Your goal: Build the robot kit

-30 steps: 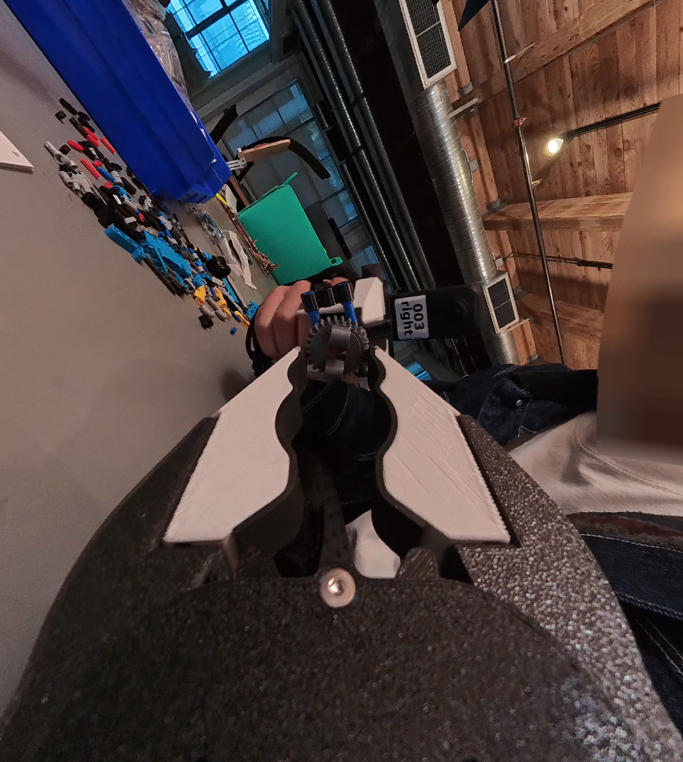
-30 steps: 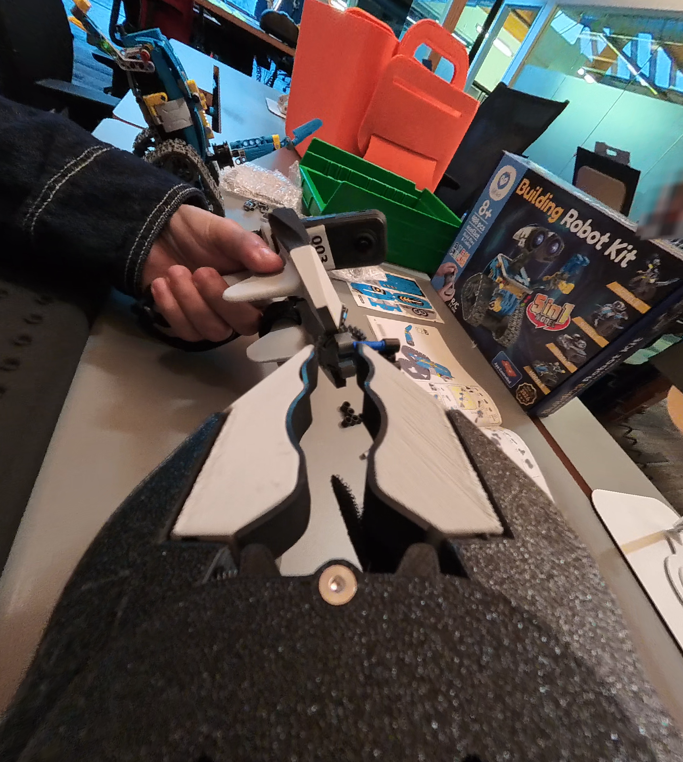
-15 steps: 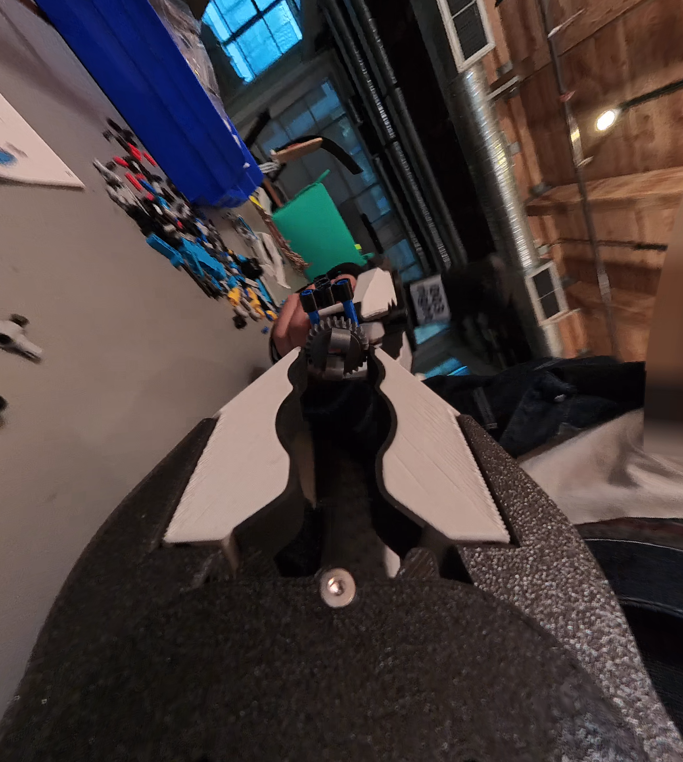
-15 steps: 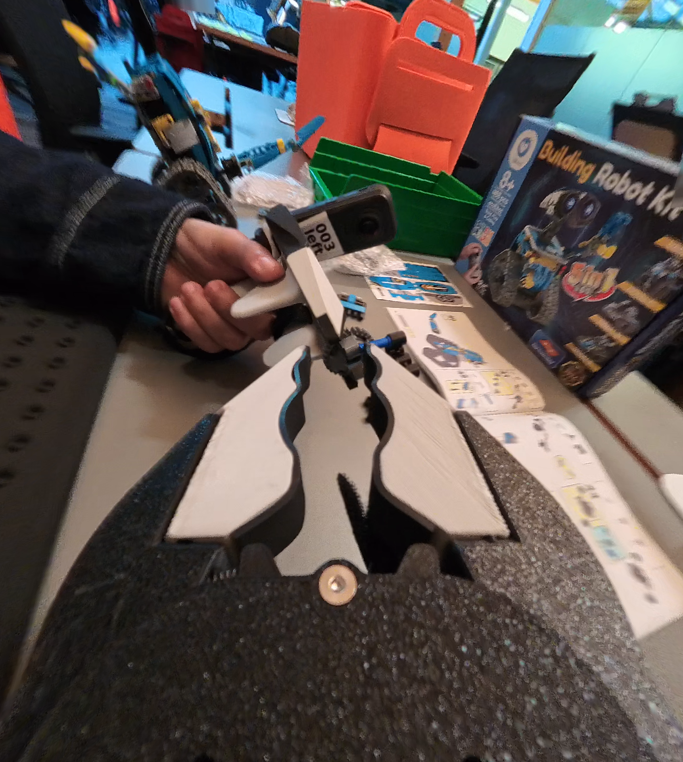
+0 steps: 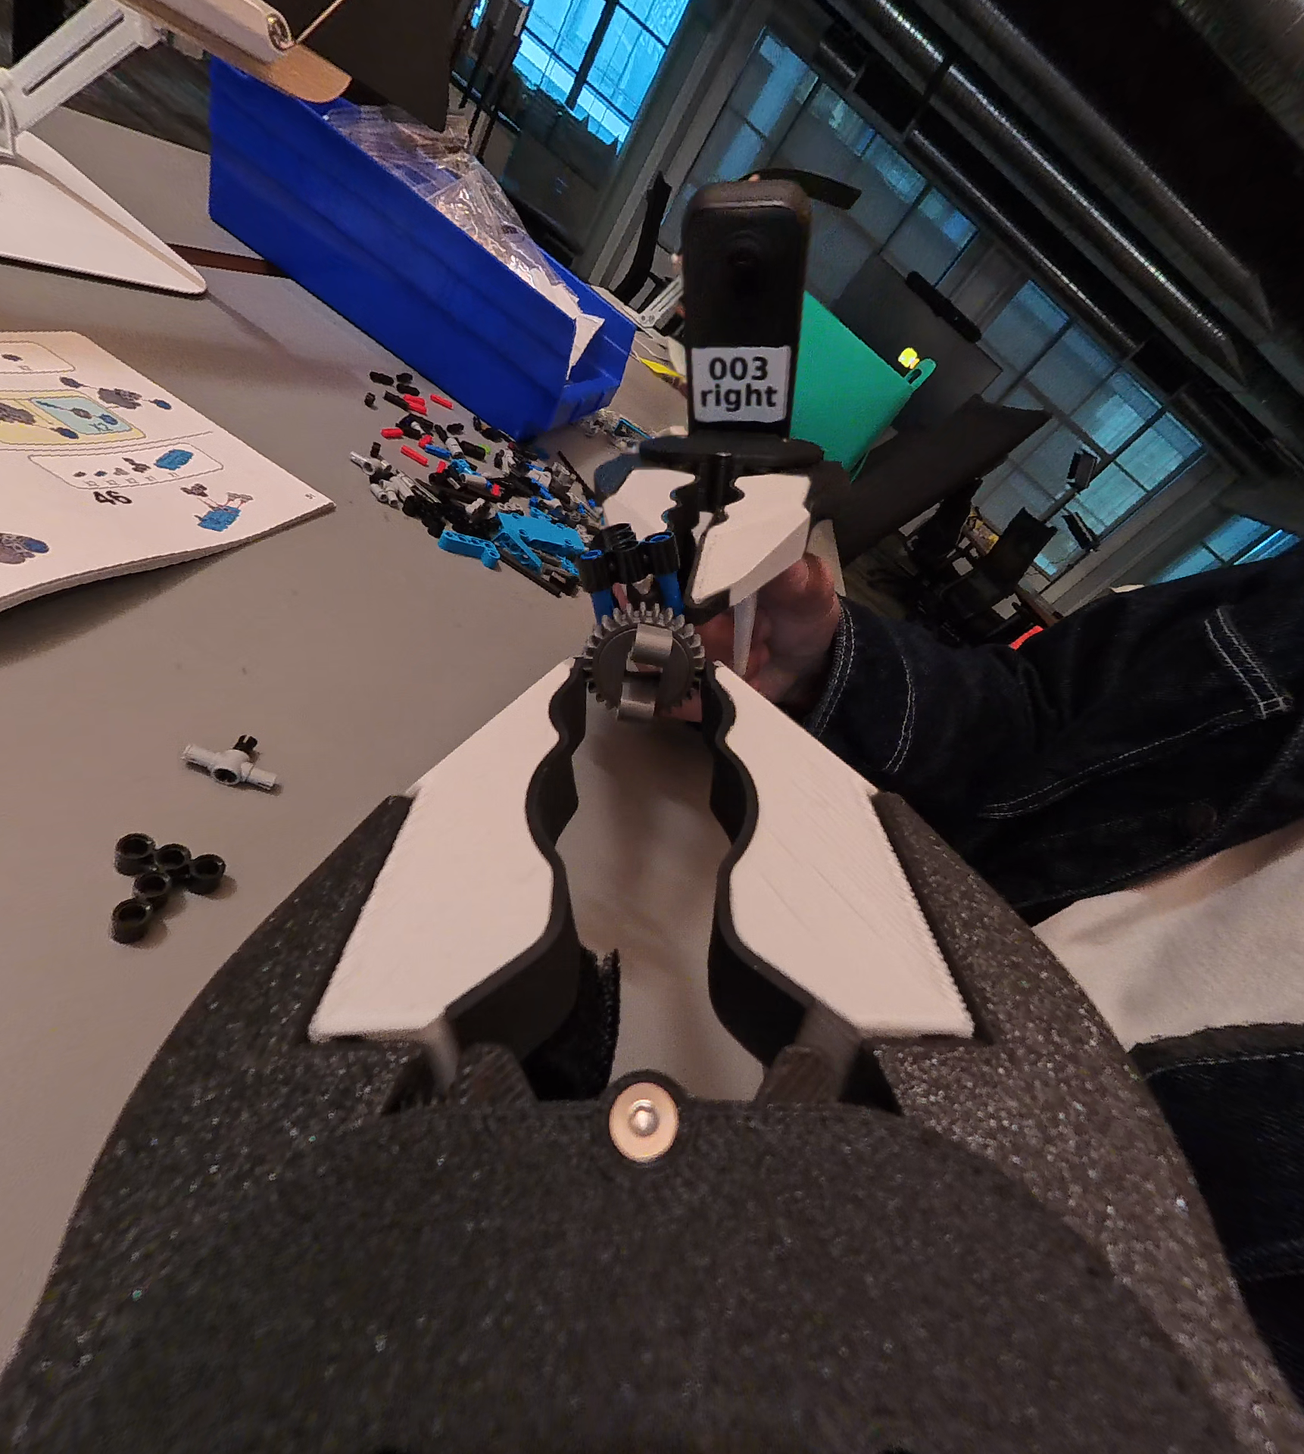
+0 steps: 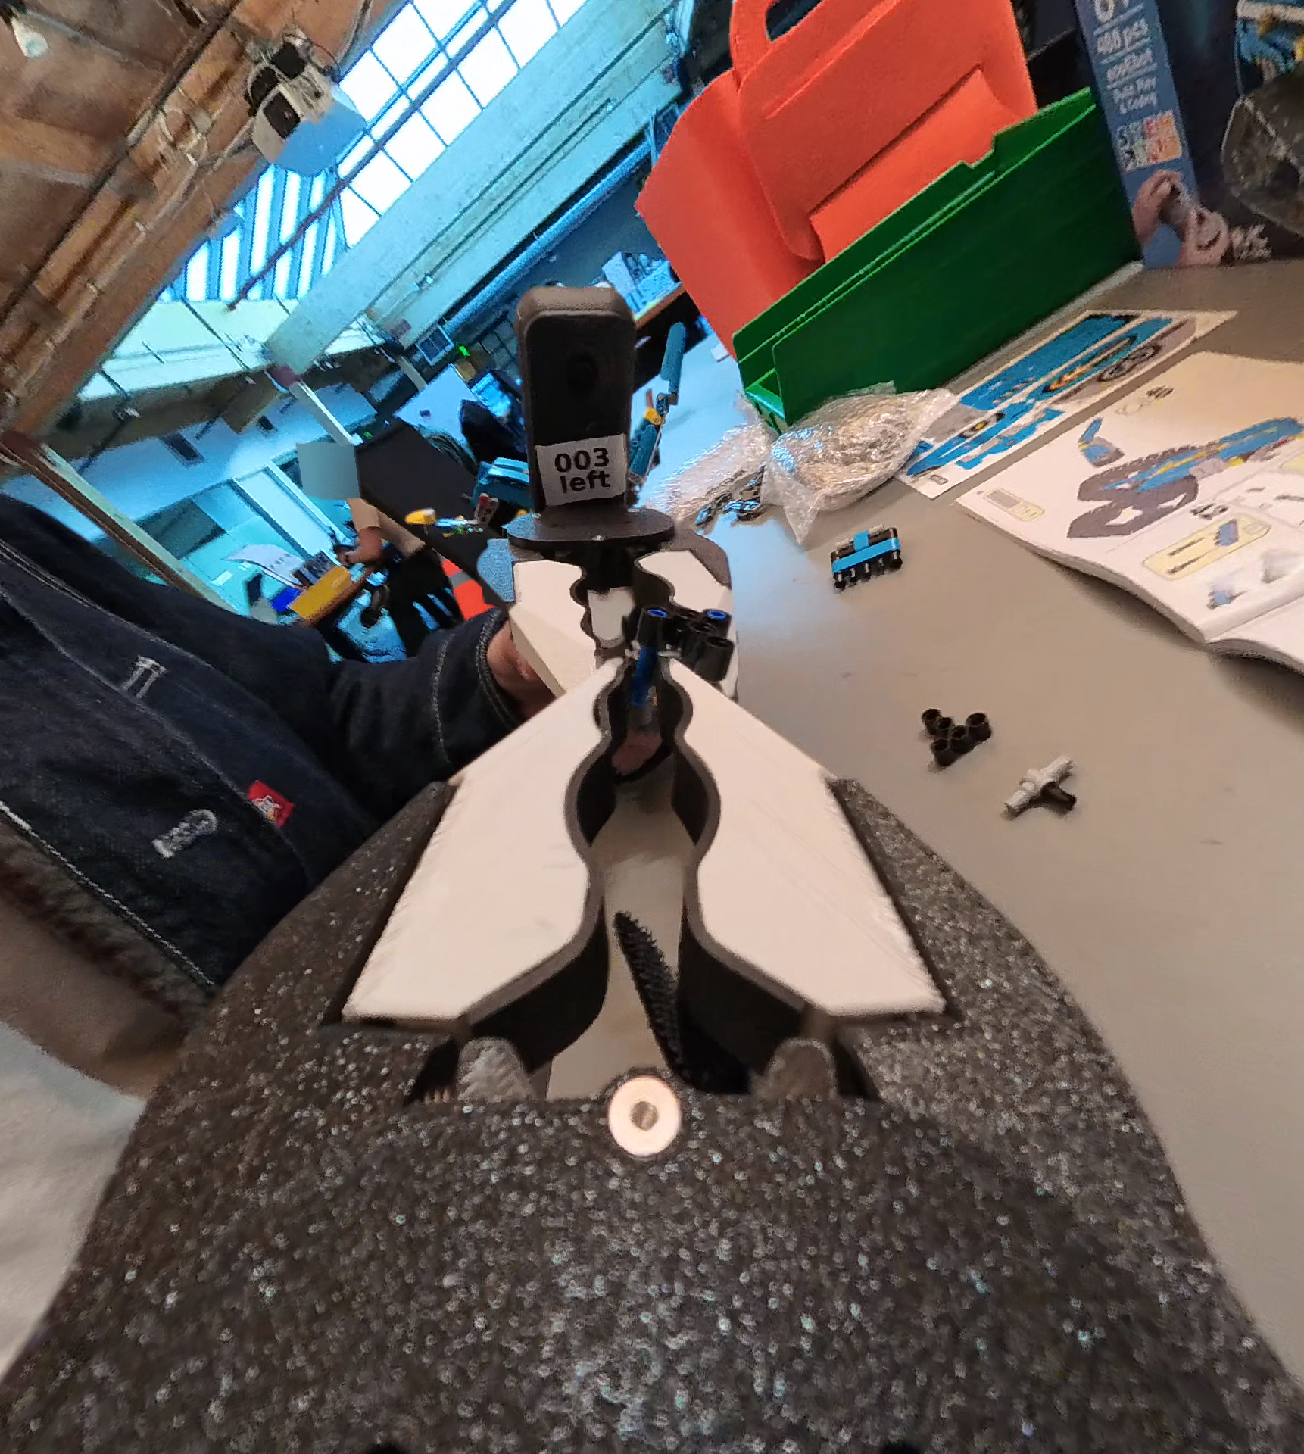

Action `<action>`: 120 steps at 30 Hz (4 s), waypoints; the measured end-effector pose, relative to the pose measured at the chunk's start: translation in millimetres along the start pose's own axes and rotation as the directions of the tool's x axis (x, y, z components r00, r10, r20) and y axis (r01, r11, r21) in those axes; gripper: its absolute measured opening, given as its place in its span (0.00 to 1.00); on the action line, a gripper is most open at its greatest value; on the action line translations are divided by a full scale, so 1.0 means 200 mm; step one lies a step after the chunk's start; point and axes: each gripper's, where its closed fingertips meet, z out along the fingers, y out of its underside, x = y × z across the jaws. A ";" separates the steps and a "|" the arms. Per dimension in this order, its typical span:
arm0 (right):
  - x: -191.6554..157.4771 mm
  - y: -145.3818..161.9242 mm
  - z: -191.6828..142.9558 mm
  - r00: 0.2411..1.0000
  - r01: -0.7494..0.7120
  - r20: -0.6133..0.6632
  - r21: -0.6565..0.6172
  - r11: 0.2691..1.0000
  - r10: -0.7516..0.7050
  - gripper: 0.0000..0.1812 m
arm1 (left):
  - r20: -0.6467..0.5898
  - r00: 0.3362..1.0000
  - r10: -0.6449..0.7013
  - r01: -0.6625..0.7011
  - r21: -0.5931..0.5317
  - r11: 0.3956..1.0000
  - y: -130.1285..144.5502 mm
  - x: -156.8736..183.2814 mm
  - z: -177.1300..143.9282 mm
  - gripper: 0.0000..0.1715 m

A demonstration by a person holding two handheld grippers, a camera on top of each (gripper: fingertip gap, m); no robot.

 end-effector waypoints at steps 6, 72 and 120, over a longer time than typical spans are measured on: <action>0.06 0.02 0.02 0.978 -0.207 0.002 0.038 0.978 0.207 0.01 | 0.131 0.988 0.086 -0.080 -0.048 0.996 0.02 -0.08 0.00 0.17; 0.34 0.35 1.26 0.796 0.471 -0.004 -0.624 0.623 -0.605 0.11 | 0.784 0.589 0.195 -0.112 -0.160 0.981 0.34 -0.09 -1.26 0.17; 0.31 0.42 -0.21 0.736 0.267 -0.388 -0.585 0.765 -0.554 0.04 | 0.440 0.786 0.435 -0.375 -0.219 0.901 0.21 -0.05 -0.32 0.17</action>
